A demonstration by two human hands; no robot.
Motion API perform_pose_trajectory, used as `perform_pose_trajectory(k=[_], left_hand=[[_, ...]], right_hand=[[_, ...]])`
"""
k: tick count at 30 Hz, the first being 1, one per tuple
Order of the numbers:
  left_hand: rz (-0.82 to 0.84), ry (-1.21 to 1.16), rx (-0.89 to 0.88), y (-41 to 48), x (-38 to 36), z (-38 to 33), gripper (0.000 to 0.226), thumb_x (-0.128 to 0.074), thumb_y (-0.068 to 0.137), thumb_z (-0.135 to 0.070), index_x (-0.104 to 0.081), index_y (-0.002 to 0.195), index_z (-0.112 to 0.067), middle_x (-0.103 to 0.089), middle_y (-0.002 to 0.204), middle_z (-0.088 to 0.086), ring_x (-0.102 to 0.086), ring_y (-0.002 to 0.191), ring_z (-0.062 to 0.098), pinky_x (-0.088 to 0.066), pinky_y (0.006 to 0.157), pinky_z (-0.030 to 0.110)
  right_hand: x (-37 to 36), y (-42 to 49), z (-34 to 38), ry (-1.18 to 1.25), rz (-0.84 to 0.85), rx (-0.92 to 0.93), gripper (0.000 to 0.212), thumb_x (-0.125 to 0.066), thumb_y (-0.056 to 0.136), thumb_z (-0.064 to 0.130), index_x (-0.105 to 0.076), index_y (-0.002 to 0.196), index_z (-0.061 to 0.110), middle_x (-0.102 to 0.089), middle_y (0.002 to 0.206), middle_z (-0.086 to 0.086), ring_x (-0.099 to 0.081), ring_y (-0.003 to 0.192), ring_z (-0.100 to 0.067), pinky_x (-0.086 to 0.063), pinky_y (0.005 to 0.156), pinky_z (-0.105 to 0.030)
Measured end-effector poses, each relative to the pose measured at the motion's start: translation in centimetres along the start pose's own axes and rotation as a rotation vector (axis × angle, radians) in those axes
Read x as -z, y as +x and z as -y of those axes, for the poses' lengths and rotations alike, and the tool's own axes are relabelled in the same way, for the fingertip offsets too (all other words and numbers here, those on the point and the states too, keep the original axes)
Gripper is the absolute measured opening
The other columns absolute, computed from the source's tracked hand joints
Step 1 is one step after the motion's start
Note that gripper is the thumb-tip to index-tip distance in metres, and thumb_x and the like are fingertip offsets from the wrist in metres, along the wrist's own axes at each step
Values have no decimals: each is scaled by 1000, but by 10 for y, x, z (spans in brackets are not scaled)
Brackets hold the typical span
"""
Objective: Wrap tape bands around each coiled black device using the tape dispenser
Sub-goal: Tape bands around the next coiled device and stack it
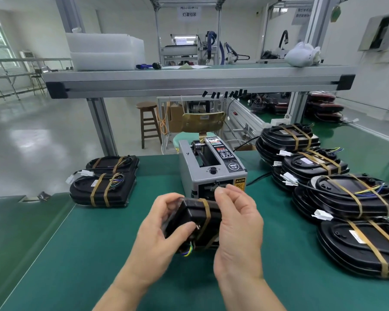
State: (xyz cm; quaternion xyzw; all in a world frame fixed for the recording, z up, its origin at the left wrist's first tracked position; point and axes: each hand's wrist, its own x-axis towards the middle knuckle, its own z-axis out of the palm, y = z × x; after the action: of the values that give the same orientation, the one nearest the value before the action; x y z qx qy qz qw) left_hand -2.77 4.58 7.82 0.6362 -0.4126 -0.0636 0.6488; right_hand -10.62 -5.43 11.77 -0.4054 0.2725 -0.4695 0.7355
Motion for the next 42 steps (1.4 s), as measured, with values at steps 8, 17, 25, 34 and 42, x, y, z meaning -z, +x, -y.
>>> perform_pose_trajectory(k=[8,17,25,34,42], left_hand=[[-87,-170,106,-16,-39,25,43,-76,72,-29,-54,109,-34,-66,107,-2,-64,106,18,-49,90,21],[-208,72,53,-30,-50,27,53,-79,71,-11,-54,113,-30,-65,112,-12,-65,107,13,-50,93,19],[-223,194,-54,-34,-47,17,59,-75,71,-23,-49,117,-49,-61,117,-25,-62,110,6,-48,92,14],[-247,225,-78,-32,-48,26,43,-72,75,-17,-56,111,-32,-63,107,-15,-64,103,15,-55,88,29],[-237,256,-112,-30,-50,26,39,-67,76,-34,-53,112,-40,-62,108,-14,-64,103,16,-55,86,29]], right_hand=[[14,1,-25,-240,-48,146,21,-77,82,16,-76,71,34,-58,108,33,-53,122,-14,-42,108,-47],[29,-7,-42,-343,-48,242,20,-79,80,20,-74,74,39,-55,113,33,-50,124,-7,-41,108,-36],[44,0,-43,-647,-7,597,26,-80,81,11,-68,73,32,-60,111,13,-43,118,0,-27,98,-4],[48,-1,-52,-706,26,853,6,-72,82,12,-72,77,9,-62,104,-1,-50,113,-22,-36,103,-21],[48,3,-53,-702,-11,855,6,-71,83,11,-70,78,8,-62,103,-1,-52,111,-27,-37,102,-23]])
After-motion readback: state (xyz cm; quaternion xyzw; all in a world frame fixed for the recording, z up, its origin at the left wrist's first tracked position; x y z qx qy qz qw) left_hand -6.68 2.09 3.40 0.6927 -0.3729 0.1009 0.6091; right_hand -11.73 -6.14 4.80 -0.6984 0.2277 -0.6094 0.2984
